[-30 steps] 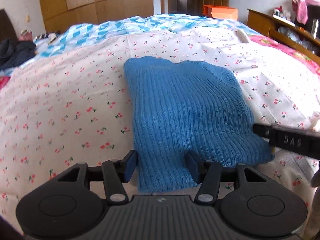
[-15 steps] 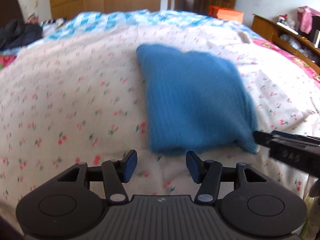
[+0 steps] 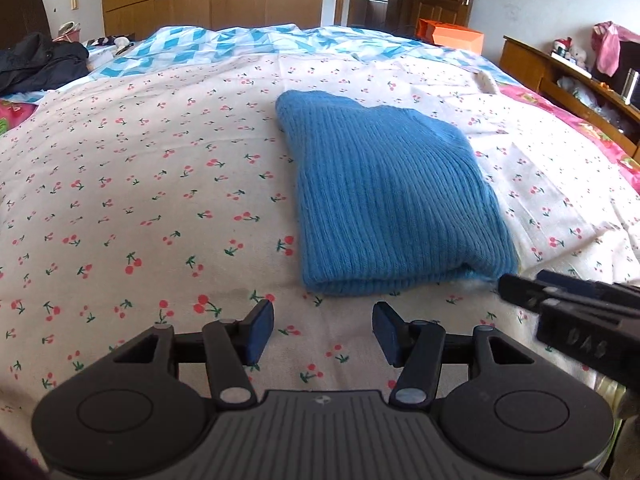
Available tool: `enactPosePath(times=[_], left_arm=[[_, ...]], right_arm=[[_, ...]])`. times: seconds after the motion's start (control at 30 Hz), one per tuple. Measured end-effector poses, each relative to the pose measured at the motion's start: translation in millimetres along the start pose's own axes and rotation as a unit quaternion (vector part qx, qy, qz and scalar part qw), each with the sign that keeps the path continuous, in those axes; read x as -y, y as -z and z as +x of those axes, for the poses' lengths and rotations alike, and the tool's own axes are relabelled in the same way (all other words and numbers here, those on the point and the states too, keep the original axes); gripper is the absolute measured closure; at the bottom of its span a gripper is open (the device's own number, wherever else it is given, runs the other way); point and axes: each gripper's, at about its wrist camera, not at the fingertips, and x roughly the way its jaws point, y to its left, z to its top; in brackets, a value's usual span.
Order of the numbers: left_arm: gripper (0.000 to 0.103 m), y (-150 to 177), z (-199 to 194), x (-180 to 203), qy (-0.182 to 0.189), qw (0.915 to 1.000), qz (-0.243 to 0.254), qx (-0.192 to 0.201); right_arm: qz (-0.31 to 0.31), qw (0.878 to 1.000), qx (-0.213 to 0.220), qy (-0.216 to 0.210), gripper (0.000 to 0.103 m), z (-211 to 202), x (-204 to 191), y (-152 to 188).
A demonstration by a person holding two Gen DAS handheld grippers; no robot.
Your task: Fold small clothes
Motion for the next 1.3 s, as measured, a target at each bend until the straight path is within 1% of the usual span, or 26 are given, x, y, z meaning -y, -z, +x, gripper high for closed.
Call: enactPosePath(times=[0.13,0.27,0.37,0.43,0.47,0.57,0.67,0.8,0.93,1.03,1.23,1.3], left_arm=[[0.043,2.1,-1.0,-1.1,0.001,1.0000,-0.003,-0.005],[0.042,3.9,-2.3,-1.1,-0.001,1.0000,-0.005,-0.006],[0.039,5.7,-3.8,-0.8,-0.001,1.0000,-0.006,-0.005],[0.039,6.5,-4.3,0.1,-0.002,1.0000,-0.004,-0.005],[0.039,6.9,-4.7,0.8,-0.003,1.0000,-0.002,-0.005],[0.038,7.3,-5.6,2.3,-0.003,1.0000,0.001,-0.004],[0.038,7.2,-6.0,1.6,-0.002,1.0000,-0.001,-0.004],[0.038,7.0,-6.7,-2.8,0.001,0.9999,-0.011,-0.003],[0.038,7.4,-5.9,-2.5,-0.001,0.9999,-0.011,-0.005],[0.037,7.3,-6.2,-4.1,0.001,0.9998,-0.017,-0.005],[0.036,9.0,-3.6,-3.0,-0.006,0.9998,-0.015,-0.009],[0.035,9.2,-3.1,-1.3,-0.007,0.9999,-0.012,-0.009]], right_arm=[[-0.019,1.000,-0.008,-0.005,0.064,1.2,-7.8,3.8],[-0.018,1.000,-0.015,-0.009,0.063,2.9,-8.2,5.1],[-0.016,1.000,-0.016,-0.014,0.060,2.6,-7.8,5.5],[-0.012,1.000,-0.015,-0.022,0.056,1.1,-7.6,5.6],[-0.012,1.000,-0.014,-0.022,0.055,0.4,-8.3,6.0],[-0.014,1.000,-0.014,-0.020,0.054,0.3,-9.5,6.2],[-0.014,1.000,-0.013,-0.017,0.050,0.1,-10.2,6.2],[-0.020,1.000,-0.013,-0.014,0.040,-1.3,-12.3,7.1],[-0.033,0.999,-0.004,-0.007,0.038,-4.6,-16.1,7.4],[-0.021,1.000,-0.007,-0.013,0.035,-3.6,-12.8,6.6],[-0.011,1.000,-0.007,0.000,0.035,-2.9,-7.0,5.1],[-0.011,1.000,-0.009,0.003,0.031,-2.6,-6.7,4.9]])
